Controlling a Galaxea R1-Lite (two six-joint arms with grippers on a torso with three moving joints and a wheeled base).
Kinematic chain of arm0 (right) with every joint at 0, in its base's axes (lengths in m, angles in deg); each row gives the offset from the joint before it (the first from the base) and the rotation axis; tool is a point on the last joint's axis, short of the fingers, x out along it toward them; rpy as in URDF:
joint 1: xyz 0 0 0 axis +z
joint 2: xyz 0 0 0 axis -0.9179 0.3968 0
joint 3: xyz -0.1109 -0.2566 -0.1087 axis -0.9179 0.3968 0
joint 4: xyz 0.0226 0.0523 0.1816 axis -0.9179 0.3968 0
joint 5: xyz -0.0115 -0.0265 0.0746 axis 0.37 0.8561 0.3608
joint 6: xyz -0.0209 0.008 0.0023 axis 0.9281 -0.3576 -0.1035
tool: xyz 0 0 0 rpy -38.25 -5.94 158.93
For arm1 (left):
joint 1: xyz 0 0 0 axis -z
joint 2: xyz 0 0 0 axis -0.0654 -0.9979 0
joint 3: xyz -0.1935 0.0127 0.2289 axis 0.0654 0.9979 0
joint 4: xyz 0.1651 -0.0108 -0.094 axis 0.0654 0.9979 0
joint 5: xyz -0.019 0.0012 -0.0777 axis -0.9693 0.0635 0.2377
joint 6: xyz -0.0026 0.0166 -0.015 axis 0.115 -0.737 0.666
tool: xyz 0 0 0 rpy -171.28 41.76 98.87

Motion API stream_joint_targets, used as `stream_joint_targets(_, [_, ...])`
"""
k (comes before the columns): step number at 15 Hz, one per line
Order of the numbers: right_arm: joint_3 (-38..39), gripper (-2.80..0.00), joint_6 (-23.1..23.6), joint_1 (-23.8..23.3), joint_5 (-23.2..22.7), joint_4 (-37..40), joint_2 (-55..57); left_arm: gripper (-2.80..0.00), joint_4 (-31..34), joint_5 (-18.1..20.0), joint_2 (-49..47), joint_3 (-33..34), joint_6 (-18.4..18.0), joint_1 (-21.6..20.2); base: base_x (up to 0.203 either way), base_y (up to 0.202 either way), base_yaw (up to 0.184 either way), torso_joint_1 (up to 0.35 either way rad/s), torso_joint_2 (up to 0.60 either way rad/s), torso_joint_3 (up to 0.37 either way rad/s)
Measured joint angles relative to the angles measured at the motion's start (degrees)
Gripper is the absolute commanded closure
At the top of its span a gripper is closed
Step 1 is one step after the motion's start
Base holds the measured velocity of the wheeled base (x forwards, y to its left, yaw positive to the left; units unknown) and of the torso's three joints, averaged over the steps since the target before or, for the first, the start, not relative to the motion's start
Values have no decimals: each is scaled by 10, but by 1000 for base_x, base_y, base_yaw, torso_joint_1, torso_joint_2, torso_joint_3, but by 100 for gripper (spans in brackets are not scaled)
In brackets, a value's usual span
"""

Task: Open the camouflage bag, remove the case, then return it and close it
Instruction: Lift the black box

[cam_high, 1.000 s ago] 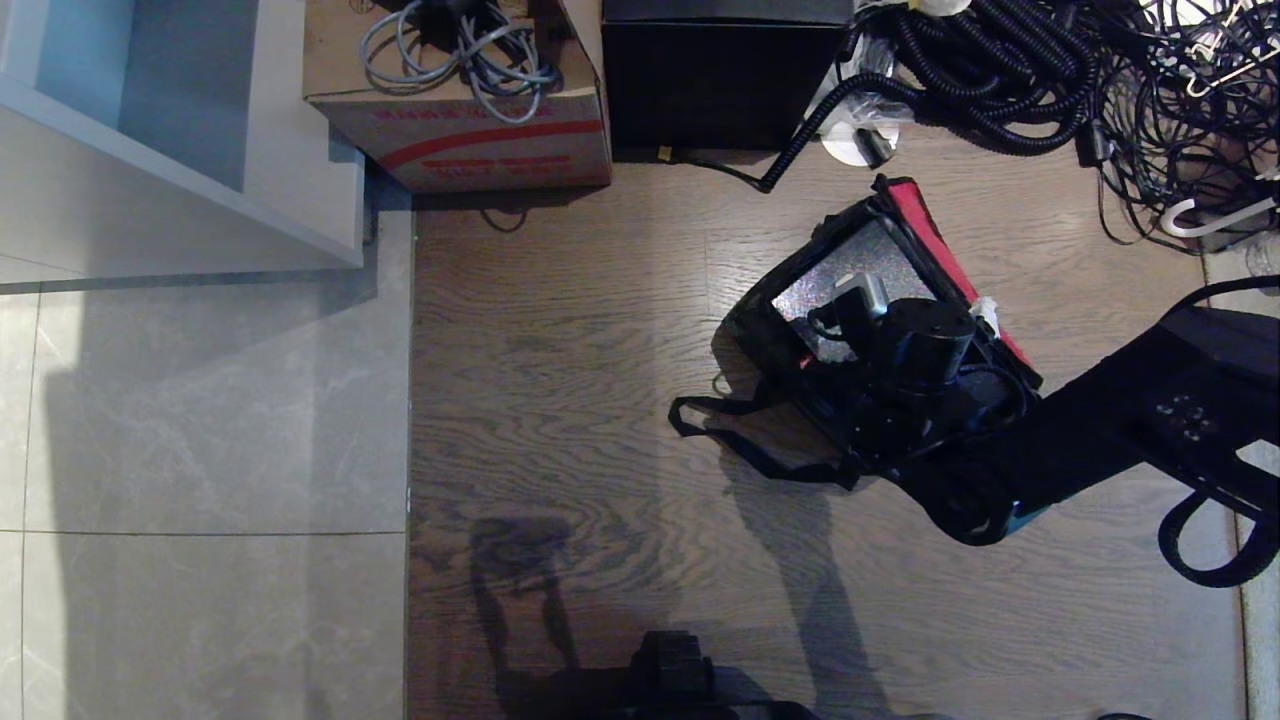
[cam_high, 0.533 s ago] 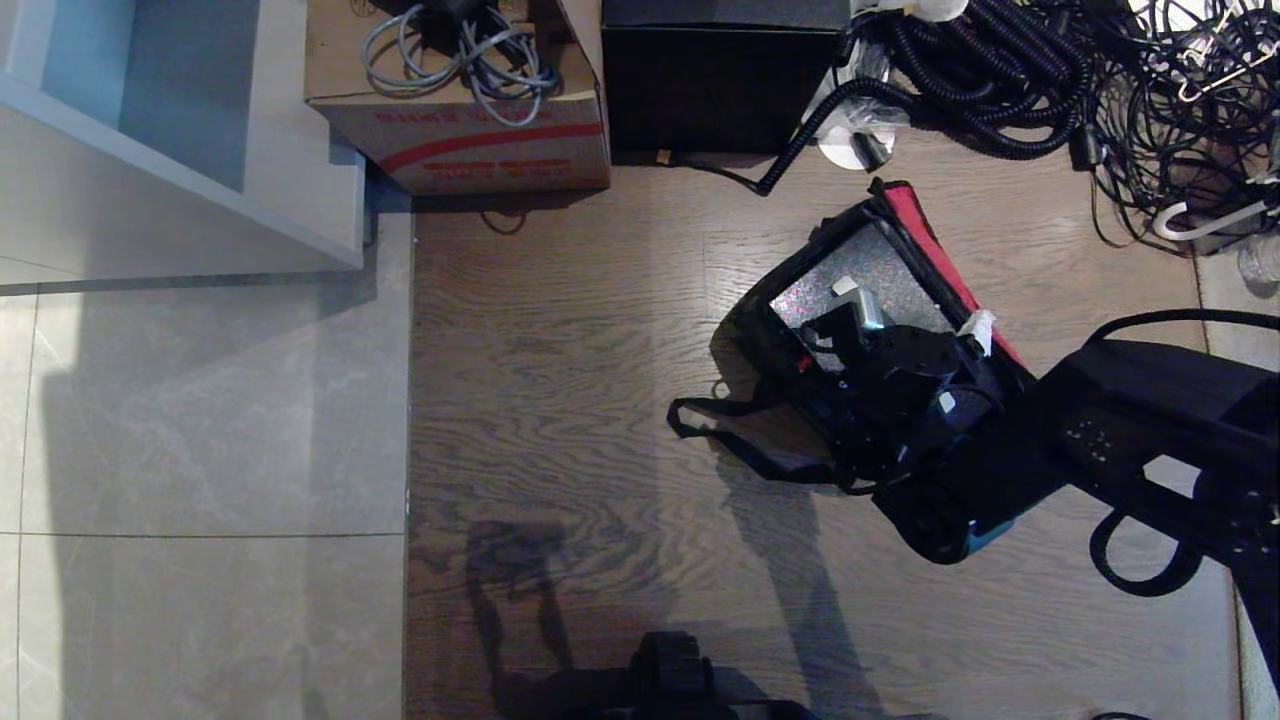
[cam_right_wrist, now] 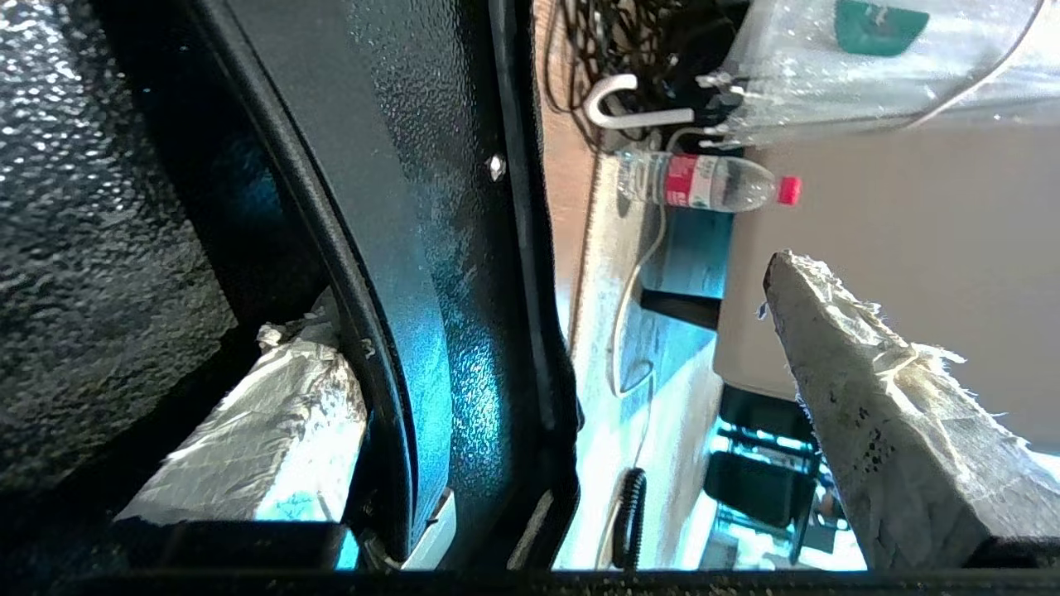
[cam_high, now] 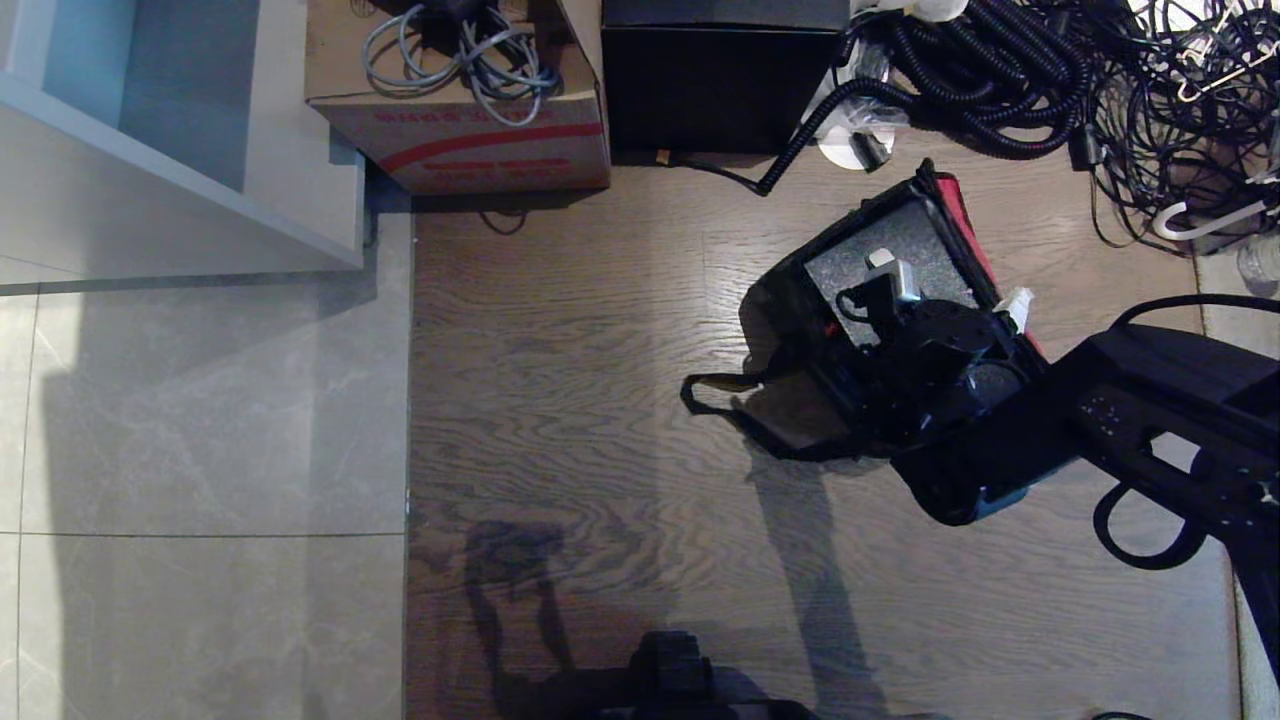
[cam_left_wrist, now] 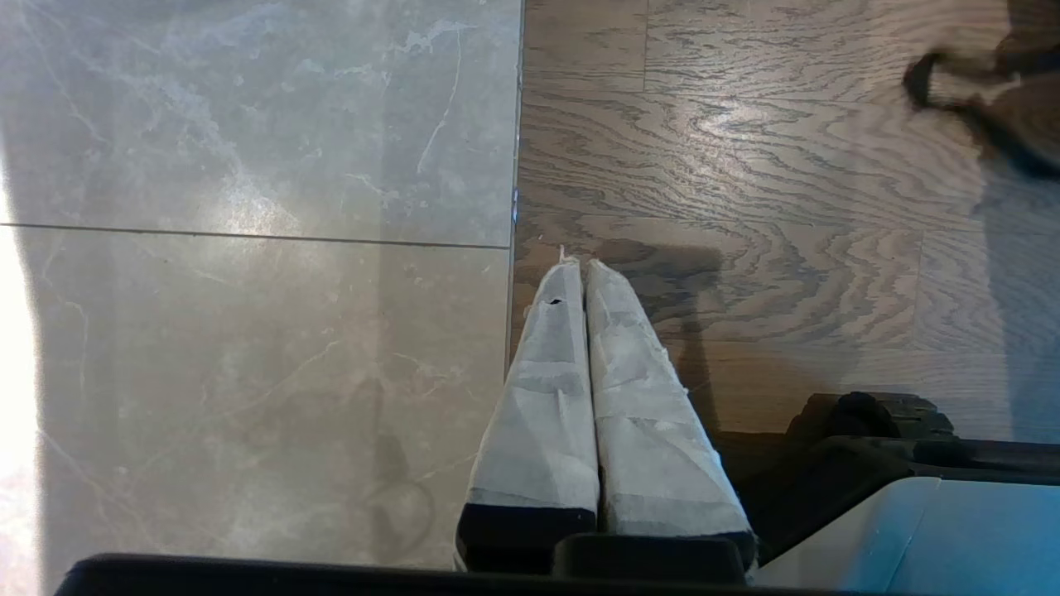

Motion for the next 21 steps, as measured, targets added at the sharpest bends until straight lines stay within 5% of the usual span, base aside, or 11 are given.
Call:
stream_joint_targets(6, [-6, -280, -5, -8, 3, -22, 29, 0, 0, 0, 0, 0, 0, 0, 0, 0, 0, 0, 0, 0])
stream_joint_targets(7, [-8, 0, -4, -9, 3, -21, 34, 0, 0, 0, 0, 0, 0, 0, 0, 0, 0, 0, 0, 0])
stream_joint_targets(15, [44, 0, -12, -1, -3, -3, 30, 0, 0, 0, 0, 0, 0, 0, 0, 0, 0, 0, 0, 0])
stream_joint_targets(21, [191, 0, -36, 3, -108, 30, -67, 0, 0, 0, 0, 0, 0, 0, 0, 0, 0, 0, 0, 0])
